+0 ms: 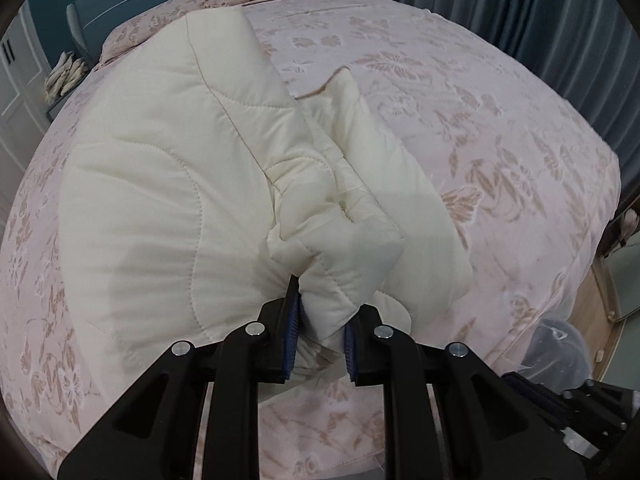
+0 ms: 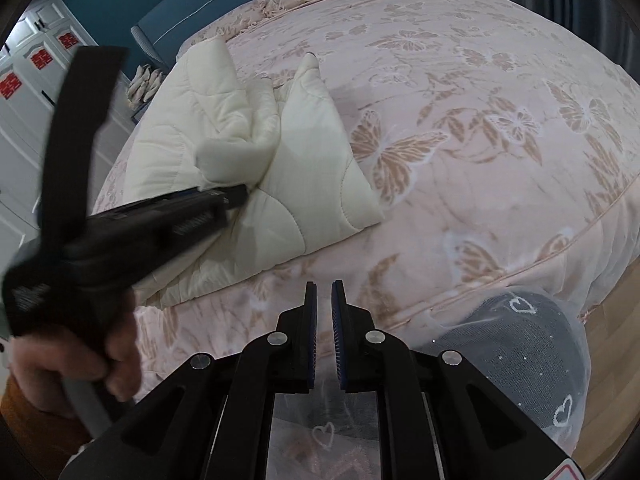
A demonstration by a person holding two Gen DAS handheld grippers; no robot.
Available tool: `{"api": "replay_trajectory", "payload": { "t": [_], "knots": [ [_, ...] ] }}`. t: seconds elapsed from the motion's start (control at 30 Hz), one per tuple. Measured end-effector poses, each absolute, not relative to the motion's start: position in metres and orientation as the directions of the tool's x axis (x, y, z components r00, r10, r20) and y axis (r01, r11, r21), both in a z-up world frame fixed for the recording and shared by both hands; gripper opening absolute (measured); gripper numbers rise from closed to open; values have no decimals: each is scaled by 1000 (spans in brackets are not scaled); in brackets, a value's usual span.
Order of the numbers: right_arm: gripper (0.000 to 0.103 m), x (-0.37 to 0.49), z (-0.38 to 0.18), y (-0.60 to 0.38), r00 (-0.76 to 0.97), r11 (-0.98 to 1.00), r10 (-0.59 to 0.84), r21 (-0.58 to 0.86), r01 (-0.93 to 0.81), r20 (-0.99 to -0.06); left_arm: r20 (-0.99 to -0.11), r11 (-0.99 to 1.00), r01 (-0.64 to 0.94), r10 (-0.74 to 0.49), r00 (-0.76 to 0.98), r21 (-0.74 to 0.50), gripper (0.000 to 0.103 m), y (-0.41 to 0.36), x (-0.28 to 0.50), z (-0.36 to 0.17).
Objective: Fold large clothes
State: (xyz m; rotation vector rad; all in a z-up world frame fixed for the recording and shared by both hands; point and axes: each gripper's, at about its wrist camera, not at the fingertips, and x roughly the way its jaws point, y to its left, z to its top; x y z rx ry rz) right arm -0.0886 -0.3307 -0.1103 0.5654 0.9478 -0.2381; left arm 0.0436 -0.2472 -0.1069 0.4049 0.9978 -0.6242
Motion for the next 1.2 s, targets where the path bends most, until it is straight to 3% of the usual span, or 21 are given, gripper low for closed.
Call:
{"api": "replay_trajectory", "payload": {
  "t": [0.1,0.2,0.27,0.37,0.47,0.53,0.63,0.83,0.9,0.97,1.07,1.2],
  "knots": [
    [10,-93,-110,-335,570,828,46,351,438,-821,-859,748,660,-290,422,72,19,-250,39,-109],
    [12,-96,-101,-340,575,829,31,342,443,-818,-835,750,659,-330,440,51,36,-240,33,-87],
    [28,-96,-91,-344,588,832,23,341,437,-809,-800,746,664,-422,427,-39,57,-222,27,-59],
    [45,-90,-60,-341,635,863,-5,318,393,-772,-746,748,652,-502,437,-121,68,-188,18,-23],
    [63,-74,-26,-335,702,882,15,340,326,-712,-690,776,609,-531,492,-163,77,-145,17,7],
    [71,-58,-12,-332,732,878,38,372,300,-681,-680,824,544,-490,544,-158,77,-117,24,18],
    [72,-23,-3,-324,741,880,79,395,262,-667,-694,877,448,-433,575,-176,77,-85,39,19],
    [72,46,-17,-299,662,901,114,358,244,-741,-735,944,296,-304,606,-146,77,-33,62,12],
    [59,59,-31,-288,614,919,97,308,248,-784,-744,950,282,-285,605,-134,77,-23,66,10],
    [25,65,-41,-281,577,941,29,217,260,-816,-756,956,270,-261,601,-115,77,-20,70,7],
    [14,53,-35,-289,602,930,67,269,252,-796,-769,959,269,-240,593,-93,77,-19,68,3],
    [12,23,-7,-294,646,951,-30,178,254,-762,-781,958,280,-217,585,-56,77,-29,73,-1]
  ]
}}
